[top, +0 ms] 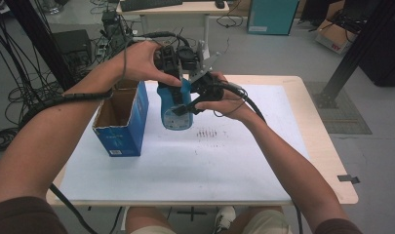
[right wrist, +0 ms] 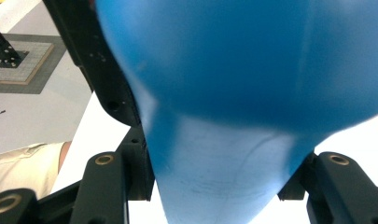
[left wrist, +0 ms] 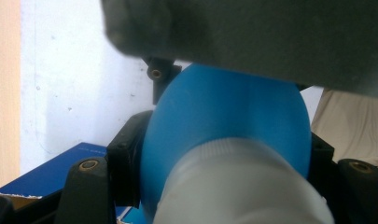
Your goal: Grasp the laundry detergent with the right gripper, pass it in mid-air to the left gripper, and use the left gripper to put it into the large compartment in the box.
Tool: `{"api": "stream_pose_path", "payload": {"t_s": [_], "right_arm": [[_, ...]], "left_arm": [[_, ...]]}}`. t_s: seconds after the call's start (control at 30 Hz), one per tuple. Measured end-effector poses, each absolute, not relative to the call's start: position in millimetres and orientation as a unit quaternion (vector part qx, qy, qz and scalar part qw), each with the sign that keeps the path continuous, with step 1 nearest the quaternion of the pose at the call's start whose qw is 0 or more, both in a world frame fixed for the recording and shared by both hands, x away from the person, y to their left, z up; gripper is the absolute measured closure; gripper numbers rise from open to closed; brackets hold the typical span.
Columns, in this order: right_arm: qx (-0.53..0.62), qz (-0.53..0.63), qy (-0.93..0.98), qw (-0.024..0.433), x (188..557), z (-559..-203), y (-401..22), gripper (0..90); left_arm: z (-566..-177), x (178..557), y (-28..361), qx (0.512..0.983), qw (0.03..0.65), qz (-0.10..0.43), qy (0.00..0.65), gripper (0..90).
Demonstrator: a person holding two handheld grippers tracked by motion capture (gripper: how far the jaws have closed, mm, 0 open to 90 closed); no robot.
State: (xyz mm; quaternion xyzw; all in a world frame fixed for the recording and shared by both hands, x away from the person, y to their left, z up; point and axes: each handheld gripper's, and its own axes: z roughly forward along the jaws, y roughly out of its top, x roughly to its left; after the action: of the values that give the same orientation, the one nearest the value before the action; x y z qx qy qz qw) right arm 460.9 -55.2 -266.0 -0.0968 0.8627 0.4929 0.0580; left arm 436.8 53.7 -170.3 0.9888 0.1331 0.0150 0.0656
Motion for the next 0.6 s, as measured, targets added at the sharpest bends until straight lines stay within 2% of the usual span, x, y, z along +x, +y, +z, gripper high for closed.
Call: {"api": "stream_pose_path", "payload": {"t_s": [0.37,0.5,0.53,0.6], "right_arm": [[-0.094,0.496,0.862,0.058,460.8,-266.3,-55.5,44.0],[-0.090,0.500,0.860,0.050,459.8,-265.6,-56.4,44.0],[-0.105,0.496,0.859,0.070,463.1,-265.8,-56.3,44.0],[-0.100,0.494,0.861,0.066,462.5,-265.8,-56.8,44.0]], "left_arm": [[-170.7,436.1,53.9,0.988,0.073,0.024,0.134,35.5],[-167.6,437.0,54.3,0.991,0.054,0.025,0.119,35.5],[-167.5,436.8,53.7,0.991,0.054,0.024,0.121,35.5],[-167.3,436.9,53.2,0.991,0.053,0.026,0.120,35.6]]}}
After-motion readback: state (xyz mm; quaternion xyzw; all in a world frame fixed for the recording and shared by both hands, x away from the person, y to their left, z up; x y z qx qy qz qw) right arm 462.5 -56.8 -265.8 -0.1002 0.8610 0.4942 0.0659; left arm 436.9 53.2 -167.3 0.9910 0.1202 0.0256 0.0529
